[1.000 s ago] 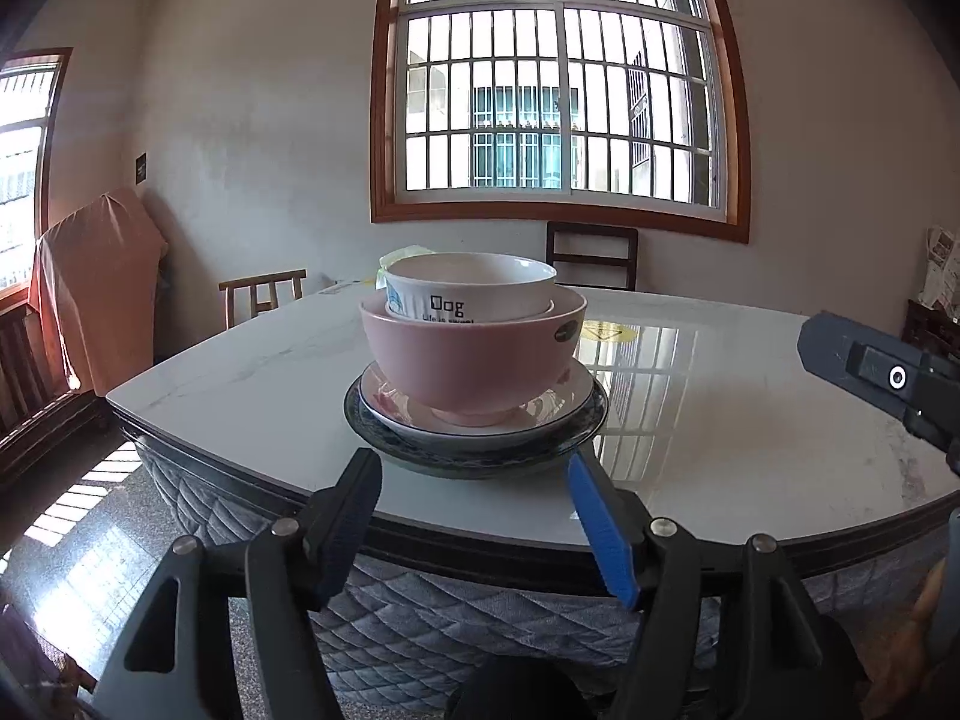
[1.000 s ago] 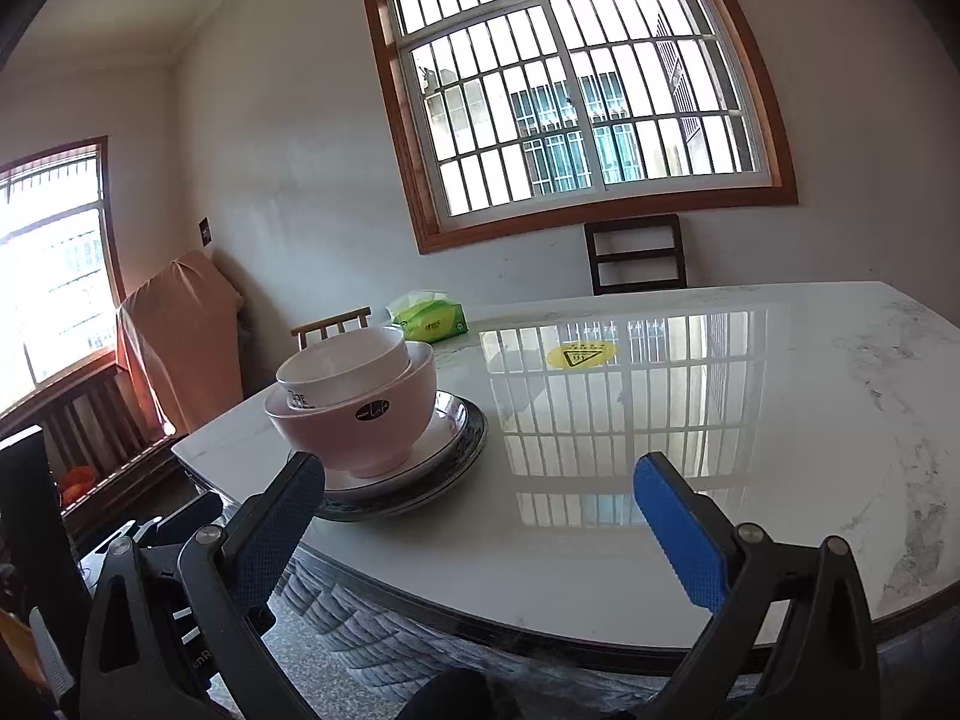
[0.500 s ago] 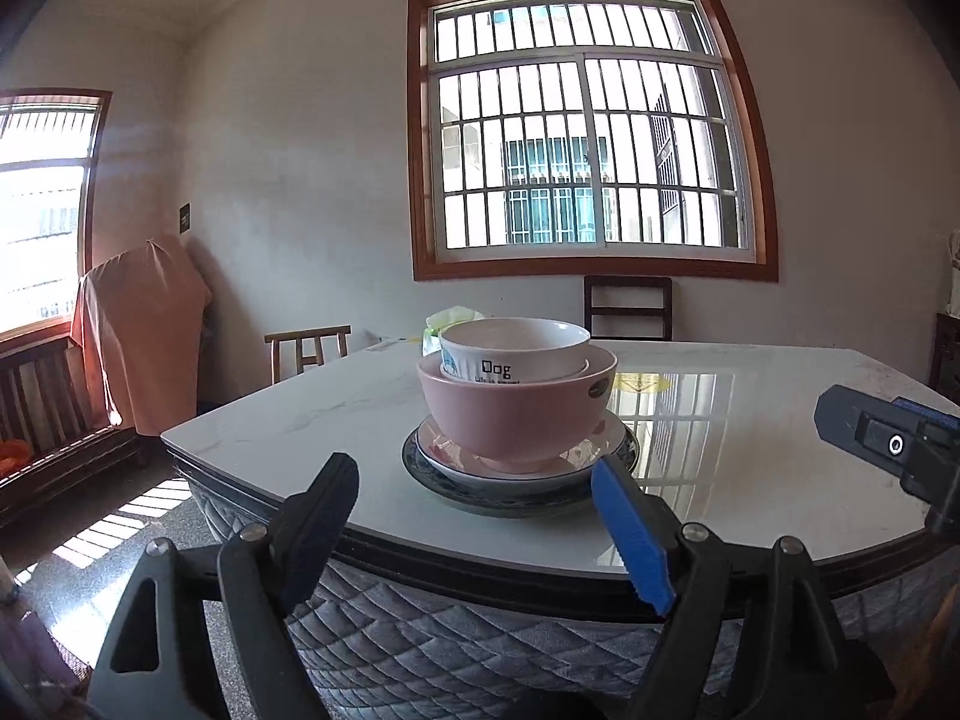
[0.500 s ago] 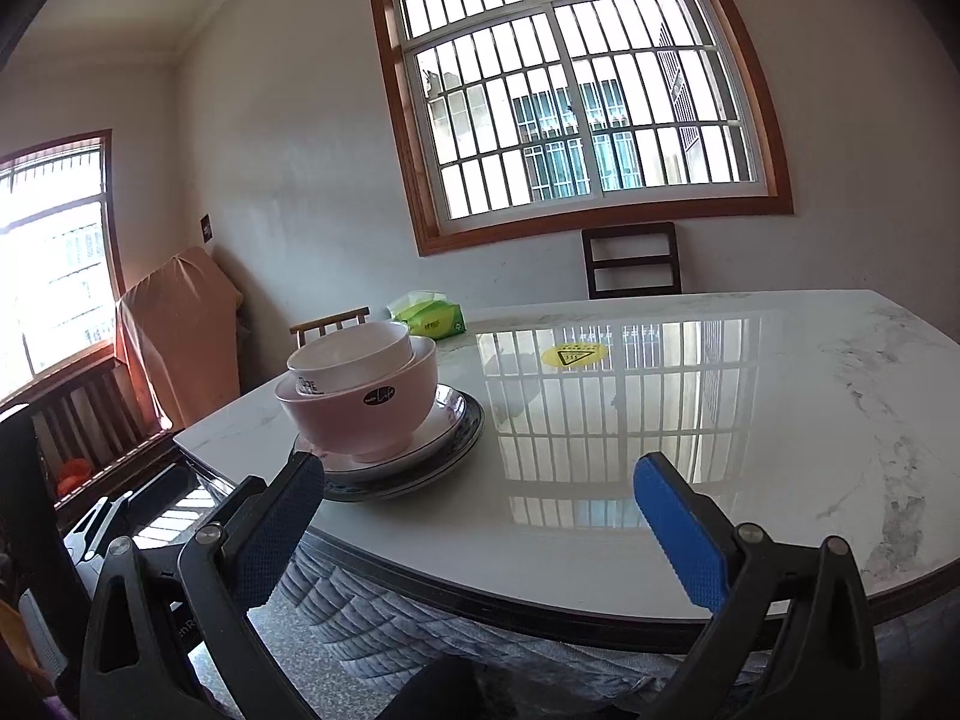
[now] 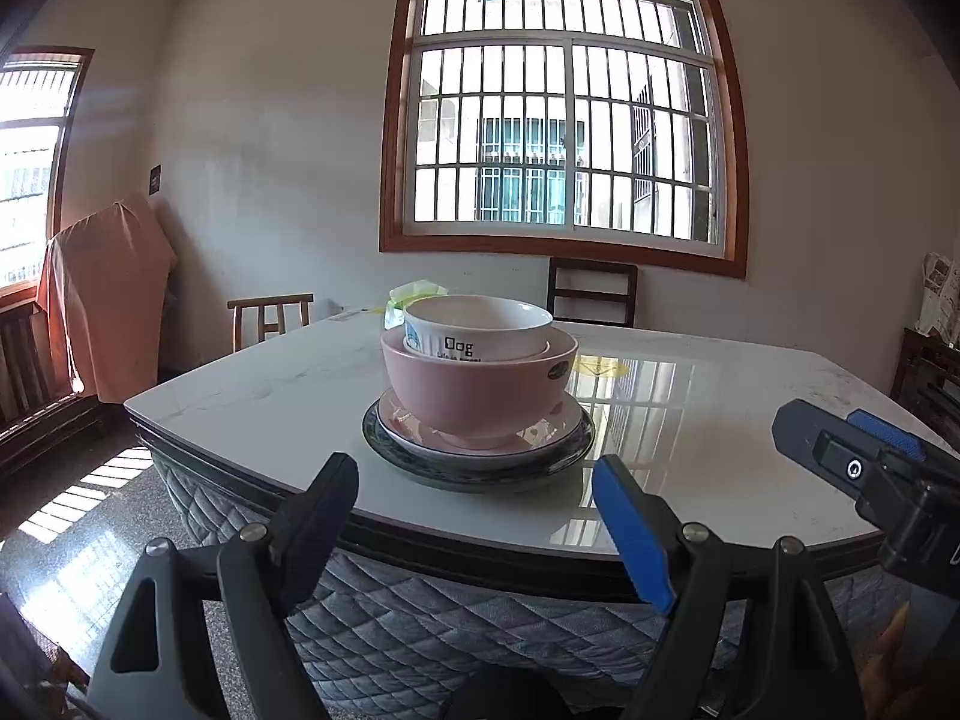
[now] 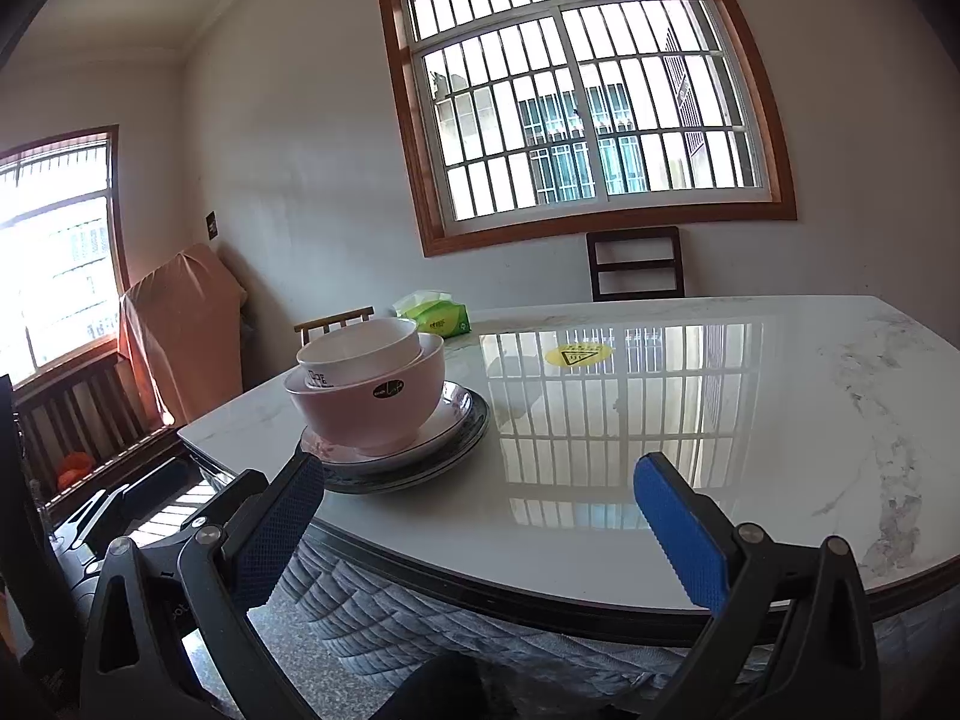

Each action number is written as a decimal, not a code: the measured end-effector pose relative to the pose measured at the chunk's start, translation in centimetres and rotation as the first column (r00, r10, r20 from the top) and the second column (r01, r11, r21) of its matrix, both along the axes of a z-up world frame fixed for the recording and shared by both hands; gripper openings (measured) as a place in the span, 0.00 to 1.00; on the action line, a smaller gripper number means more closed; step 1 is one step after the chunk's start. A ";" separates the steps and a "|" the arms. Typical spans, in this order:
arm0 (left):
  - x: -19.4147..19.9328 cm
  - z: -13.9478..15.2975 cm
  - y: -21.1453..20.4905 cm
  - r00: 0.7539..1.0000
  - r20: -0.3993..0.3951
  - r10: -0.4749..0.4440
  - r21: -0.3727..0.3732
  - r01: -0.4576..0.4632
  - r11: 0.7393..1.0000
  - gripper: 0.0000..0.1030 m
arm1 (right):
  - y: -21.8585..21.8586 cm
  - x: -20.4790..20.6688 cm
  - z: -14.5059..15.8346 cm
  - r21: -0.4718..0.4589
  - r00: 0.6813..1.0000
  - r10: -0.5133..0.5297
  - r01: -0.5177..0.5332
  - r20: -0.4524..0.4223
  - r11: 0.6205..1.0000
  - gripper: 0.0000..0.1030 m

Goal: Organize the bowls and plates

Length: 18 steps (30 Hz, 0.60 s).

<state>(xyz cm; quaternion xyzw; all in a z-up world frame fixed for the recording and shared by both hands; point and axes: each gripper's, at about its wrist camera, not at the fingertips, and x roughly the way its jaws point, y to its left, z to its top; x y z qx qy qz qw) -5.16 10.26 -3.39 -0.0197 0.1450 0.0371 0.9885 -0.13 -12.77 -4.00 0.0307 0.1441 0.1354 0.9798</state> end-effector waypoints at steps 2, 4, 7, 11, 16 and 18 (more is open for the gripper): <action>0.0 -0.1 -0.2 1.000 -0.002 -0.002 0.010 0.002 1.000 0.80 | 0.0 -0.1 0.0 -0.001 1.000 0.004 -0.004 -0.001 1.000 1.00; -0.1 0.0 -0.2 1.000 -0.001 -0.002 0.010 0.002 1.000 0.80 | 0.1 -0.2 0.0 -0.003 1.000 0.006 -0.006 -0.003 1.000 1.00; -0.1 0.0 -0.4 1.000 -0.009 0.020 0.019 -0.020 1.000 0.80 | 0.0 -0.2 0.0 -0.002 1.000 0.008 -0.008 -0.007 1.000 1.00; 0.0 -0.1 -0.3 1.000 -0.019 0.014 0.014 -0.014 1.000 0.80 | -0.2 -0.2 -0.1 0.002 1.000 0.007 -0.007 -0.015 1.000 1.00; -0.1 0.1 -0.3 1.000 -0.018 0.020 0.025 -0.019 1.000 0.80 | -0.3 -0.2 -0.1 0.003 1.000 0.004 -0.004 -0.017 1.000 1.00; -0.1 0.1 -0.4 1.000 -0.016 0.021 0.026 -0.021 0.999 0.80 | -0.2 0.0 -0.2 -0.003 1.000 0.006 -0.006 -0.025 1.000 1.00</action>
